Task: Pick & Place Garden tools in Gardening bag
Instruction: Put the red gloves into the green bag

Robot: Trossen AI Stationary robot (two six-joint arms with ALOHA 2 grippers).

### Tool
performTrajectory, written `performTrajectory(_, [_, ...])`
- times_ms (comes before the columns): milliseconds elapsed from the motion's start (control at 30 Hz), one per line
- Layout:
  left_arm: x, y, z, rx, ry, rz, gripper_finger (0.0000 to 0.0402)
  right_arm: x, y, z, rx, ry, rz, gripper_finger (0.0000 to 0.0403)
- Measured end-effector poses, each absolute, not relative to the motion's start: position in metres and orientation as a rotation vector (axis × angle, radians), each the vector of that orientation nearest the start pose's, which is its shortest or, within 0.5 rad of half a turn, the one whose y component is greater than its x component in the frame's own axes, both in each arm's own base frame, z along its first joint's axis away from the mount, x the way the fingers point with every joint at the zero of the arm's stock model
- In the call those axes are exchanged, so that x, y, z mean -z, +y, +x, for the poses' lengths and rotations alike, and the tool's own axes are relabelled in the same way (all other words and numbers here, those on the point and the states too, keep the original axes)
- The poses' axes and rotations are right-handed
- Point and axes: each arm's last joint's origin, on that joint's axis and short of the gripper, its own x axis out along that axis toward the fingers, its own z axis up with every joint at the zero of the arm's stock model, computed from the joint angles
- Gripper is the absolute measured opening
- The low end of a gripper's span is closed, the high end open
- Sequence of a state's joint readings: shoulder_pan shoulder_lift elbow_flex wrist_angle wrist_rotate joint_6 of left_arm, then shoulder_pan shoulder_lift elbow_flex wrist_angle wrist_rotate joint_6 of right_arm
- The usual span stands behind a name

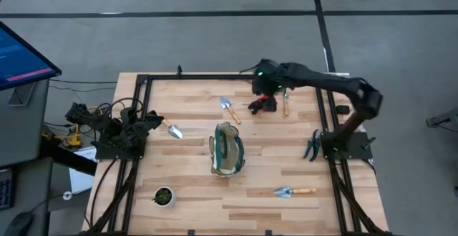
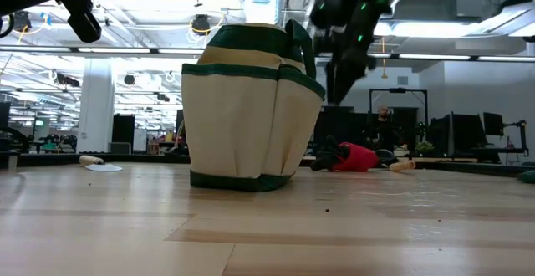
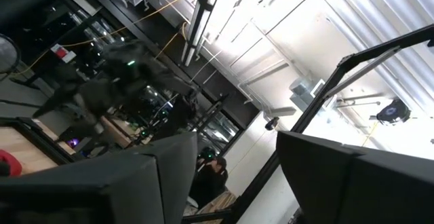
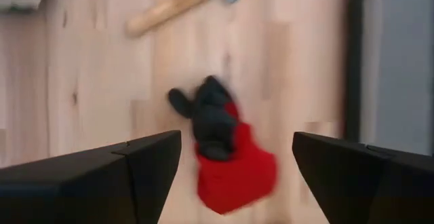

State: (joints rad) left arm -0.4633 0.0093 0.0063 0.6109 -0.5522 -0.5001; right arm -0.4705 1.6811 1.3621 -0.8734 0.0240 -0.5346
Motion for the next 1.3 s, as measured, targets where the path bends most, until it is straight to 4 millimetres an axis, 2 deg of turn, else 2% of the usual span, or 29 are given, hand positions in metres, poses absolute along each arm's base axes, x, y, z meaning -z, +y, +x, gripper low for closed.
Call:
performTrajectory(367, [-0.218,-0.021,0.076,0.052,-0.548,-0.784,0.0203,-0.164,-0.17,0.327,0.013,1.498,-0.19,0.0276])
performTrajectory(467, [-0.218,-0.021,0.076,0.052,-0.549,-0.785,0.0203,-0.142,-0.176,0.327,0.021,1.572,-0.187,0.0275])
performTrajectory(533, [-0.218,-0.021,0.076,0.053,-0.548,-0.786,0.0203,-0.137,-0.177,0.327,0.03,1.598,-0.168,0.0264])
performTrajectory(633, [-0.218,-0.021,0.076,0.054,-0.548,-0.787,0.0203,-0.138,-0.173,0.327,0.035,1.611,-0.165,0.0195])
performTrajectory(700, [-0.218,-0.021,0.076,0.054,-0.548,-0.787,0.0204,-0.141,-0.17,0.326,0.039,1.612,-0.156,0.0108])
performTrajectory(733, [-0.218,-0.021,0.076,0.054,-0.548,-0.787,0.0204,-0.145,-0.169,0.324,0.046,1.611,-0.145,0.0061])
performTrajectory(767, [-0.218,-0.021,0.076,0.054,-0.548,-0.786,0.0204,-0.15,-0.169,0.324,0.058,1.597,-0.137,0.0038])
performTrajectory(933, [-0.218,-0.021,0.076,0.053,-0.547,-0.786,0.0201,-0.19,-0.16,0.32,0.131,1.459,-0.084,0.0036])
performTrajectory(1067, [-0.218,-0.021,0.076,0.053,-0.547,-0.785,0.02,-0.258,-0.137,0.317,0.113,1.169,-0.028,0.0036])
performTrajectory(1200, [-0.218,-0.021,0.076,0.053,-0.548,-0.785,0.02,-0.33,-0.106,0.314,0.032,0.723,0.029,0.0036])
performTrajectory(1300, [-0.218,-0.021,0.076,0.053,-0.547,-0.785,0.02,-0.37,-0.079,0.313,-0.064,0.445,0.019,0.0036])
